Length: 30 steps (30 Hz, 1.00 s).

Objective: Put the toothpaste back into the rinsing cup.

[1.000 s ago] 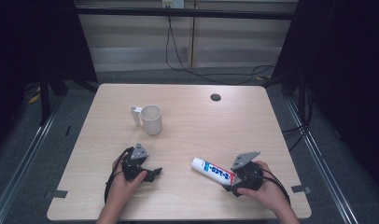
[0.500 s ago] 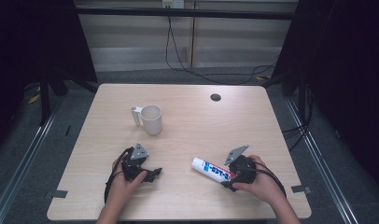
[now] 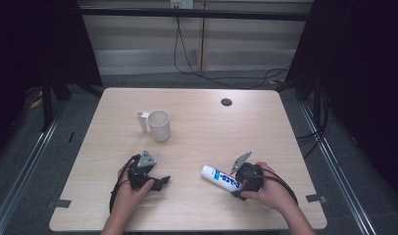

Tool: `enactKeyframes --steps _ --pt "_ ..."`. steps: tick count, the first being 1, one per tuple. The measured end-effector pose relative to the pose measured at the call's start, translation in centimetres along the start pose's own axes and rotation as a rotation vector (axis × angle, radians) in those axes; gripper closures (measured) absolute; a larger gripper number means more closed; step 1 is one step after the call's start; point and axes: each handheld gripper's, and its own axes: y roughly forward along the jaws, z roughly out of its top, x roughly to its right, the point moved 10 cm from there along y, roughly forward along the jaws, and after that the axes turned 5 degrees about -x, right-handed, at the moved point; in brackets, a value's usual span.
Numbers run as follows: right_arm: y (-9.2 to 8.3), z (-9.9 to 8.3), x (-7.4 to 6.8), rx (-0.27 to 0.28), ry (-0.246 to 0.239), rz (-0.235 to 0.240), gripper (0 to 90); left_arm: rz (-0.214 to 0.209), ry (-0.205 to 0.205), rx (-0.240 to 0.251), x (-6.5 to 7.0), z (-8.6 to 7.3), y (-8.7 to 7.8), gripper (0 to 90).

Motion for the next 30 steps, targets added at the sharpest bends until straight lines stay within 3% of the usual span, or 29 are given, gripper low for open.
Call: enactKeyframes --steps 7,14,15,19,20,22,27,30 --pt "0.02 0.01 0.07 -0.059 0.021 0.042 38.2 0.004 0.000 0.000 0.00 -0.03 -0.03 15.1" --pt "-0.02 0.02 0.16 -0.069 0.011 0.048 41.1 0.004 0.000 0.000 0.00 -0.04 -0.04 15.1" --pt "0.02 0.07 0.25 -0.060 -0.009 0.046 40.9 0.005 0.000 -0.001 -0.01 -0.04 -0.04 15.1" --pt "0.11 0.16 0.29 -0.066 -0.014 0.033 38.5 0.004 0.000 0.000 0.00 -0.03 -0.04 15.1" --pt "-0.01 0.09 0.02 -0.087 0.007 0.037 37.8 0.004 -0.001 0.000 0.00 -0.03 -0.04 15.1" --pt "0.04 0.22 0.12 -0.083 -0.009 0.021 36.7 0.004 -0.001 0.000 0.00 -0.03 -0.04 15.1" --pt "0.17 0.18 0.25 -0.063 -0.013 0.058 34.9 0.004 0.001 -0.001 -0.01 -0.03 -0.04 15.0" --pt "0.19 0.25 0.31 -0.071 -0.025 0.057 35.0 0.004 0.000 0.000 -0.01 -0.03 -0.04 15.1"
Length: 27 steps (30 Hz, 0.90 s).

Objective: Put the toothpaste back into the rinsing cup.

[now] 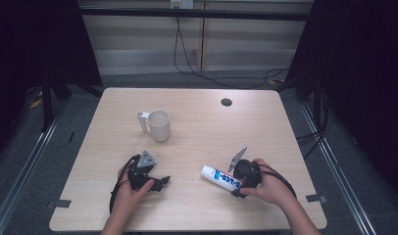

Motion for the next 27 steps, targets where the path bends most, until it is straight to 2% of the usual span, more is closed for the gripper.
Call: enactKeyframes --steps 2,7,10,16,21,25,27 --pt "0.0 0.1 0.0 -0.010 -0.023 0.004 35.2 0.000 0.000 0.000 0.0 0.0 0.0 15.0" --pt "0.1 0.6 0.1 -0.014 -0.038 0.007 34.2 -0.002 -0.002 0.002 0.1 0.0 0.0 15.1" --pt "0.1 0.9 0.0 0.005 -0.047 0.011 39.0 -0.003 -0.004 0.001 0.1 -0.1 0.0 15.1" --pt "0.0 1.1 -0.2 -0.048 -0.054 0.005 47.0 -0.003 -0.001 0.000 0.1 -0.1 -0.1 15.1" --pt "-0.1 1.0 -0.2 -0.055 -0.051 -0.001 51.9 0.001 0.000 0.000 0.1 -0.2 -0.1 15.1" --pt "-0.2 1.1 -0.3 -0.066 -0.048 -0.010 54.1 0.014 -0.018 -0.007 -0.1 -0.4 -0.3 14.8" --pt "-0.2 1.0 -0.3 -0.053 -0.048 -0.010 55.5 0.022 -0.035 -0.009 -0.1 -0.5 -0.4 13.6"
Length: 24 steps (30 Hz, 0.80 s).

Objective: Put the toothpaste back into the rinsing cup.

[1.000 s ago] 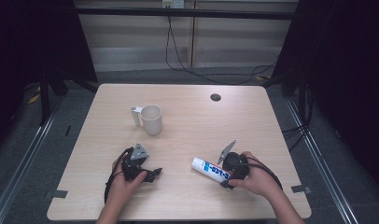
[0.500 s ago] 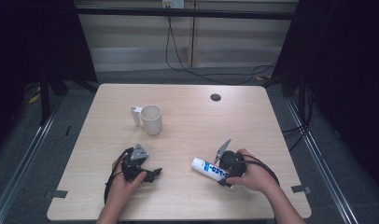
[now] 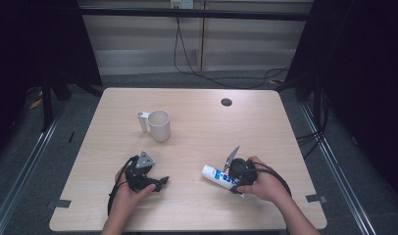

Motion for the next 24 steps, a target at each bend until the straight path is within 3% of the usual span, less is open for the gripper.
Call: enactKeyframes --steps 5,11,16,24 --pt "-0.4 -0.3 0.2 0.050 0.007 0.033 61.4 0.016 -0.006 0.004 -0.2 -0.1 -0.1 13.8" --pt "-1.1 -0.1 -0.1 0.058 -0.004 0.032 65.5 0.005 -0.005 0.013 0.0 -0.1 -0.2 16.8" --pt "-1.4 -0.1 0.0 0.071 -0.021 0.021 66.7 0.007 0.081 -0.029 0.2 0.0 -0.7 25.4" --pt "-2.5 0.7 0.0 0.078 -0.066 0.007 68.1 -0.048 0.192 -0.056 2.5 1.9 -1.7 25.7"
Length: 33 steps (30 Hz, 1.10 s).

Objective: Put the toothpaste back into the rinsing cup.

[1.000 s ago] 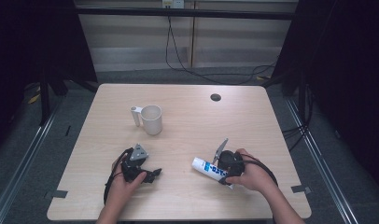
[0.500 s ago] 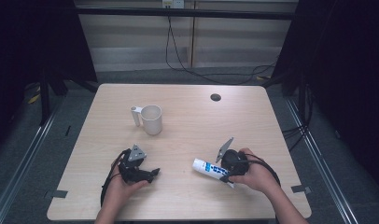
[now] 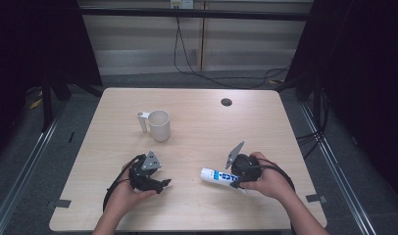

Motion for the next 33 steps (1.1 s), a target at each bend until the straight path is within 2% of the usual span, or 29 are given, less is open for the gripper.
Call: enactKeyframes --steps 2,5,6,7,11,12,14,18,20,21,23,24,28,30,33 --pt "-0.4 0.3 -0.1 0.002 0.002 0.015 68.2 -0.019 0.005 0.003 0.4 0.5 -0.1 25.7" --pt "-0.5 0.6 -0.1 0.001 -0.005 0.010 68.3 -0.033 0.038 -0.016 0.8 0.9 -0.2 25.7" --pt "-0.4 0.6 -0.1 0.002 -0.017 0.006 68.3 -0.036 0.035 -0.008 0.9 1.1 -0.1 25.7" --pt "-0.4 0.6 -0.2 -0.002 0.000 0.016 68.3 -0.034 0.046 -0.019 0.9 1.1 -0.2 25.7" --pt "-0.4 1.1 -0.2 0.019 -0.005 0.014 68.5 -0.051 0.055 -0.026 1.3 1.5 -0.2 25.7" --pt "-0.5 1.2 -0.3 0.018 0.007 0.019 68.6 -0.056 0.060 -0.027 1.5 1.7 -0.2 25.7" --pt "-0.6 1.7 -0.5 0.040 -0.017 0.014 68.8 -0.056 0.086 -0.037 1.6 2.1 -0.3 25.8" --pt "-1.5 2.4 -1.0 0.050 -0.015 0.030 69.0 -0.069 0.134 -0.035 2.3 3.5 -0.7 26.0" --pt "-1.7 2.6 -0.9 0.056 -0.041 0.011 69.0 -0.084 0.162 -0.034 2.8 4.5 -1.0 26.1" --pt "-1.9 2.6 -1.0 0.046 -0.023 0.020 69.1 -0.086 0.181 -0.040 3.0 4.8 -1.1 26.2" --pt "-2.1 2.7 -0.9 0.053 -0.032 0.013 69.1 -0.095 0.222 -0.056 3.4 5.6 -1.2 26.2" --pt "-2.2 2.7 -1.1 0.051 -0.031 0.027 69.1 -0.098 0.235 -0.060 3.6 5.9 -1.2 26.1" --pt "-2.5 2.5 -1.0 0.044 -0.043 0.014 69.1 -0.145 0.319 -0.095 4.8 7.2 -1.0 27.0" --pt "-2.6 2.5 -1.2 0.043 -0.047 0.017 69.0 -0.171 0.339 -0.110 5.3 7.7 -0.8 27.1" --pt "-2.8 2.5 -1.3 0.047 -0.072 0.018 69.1 -0.174 0.365 -0.122 5.5 8.4 -0.5 27.4"
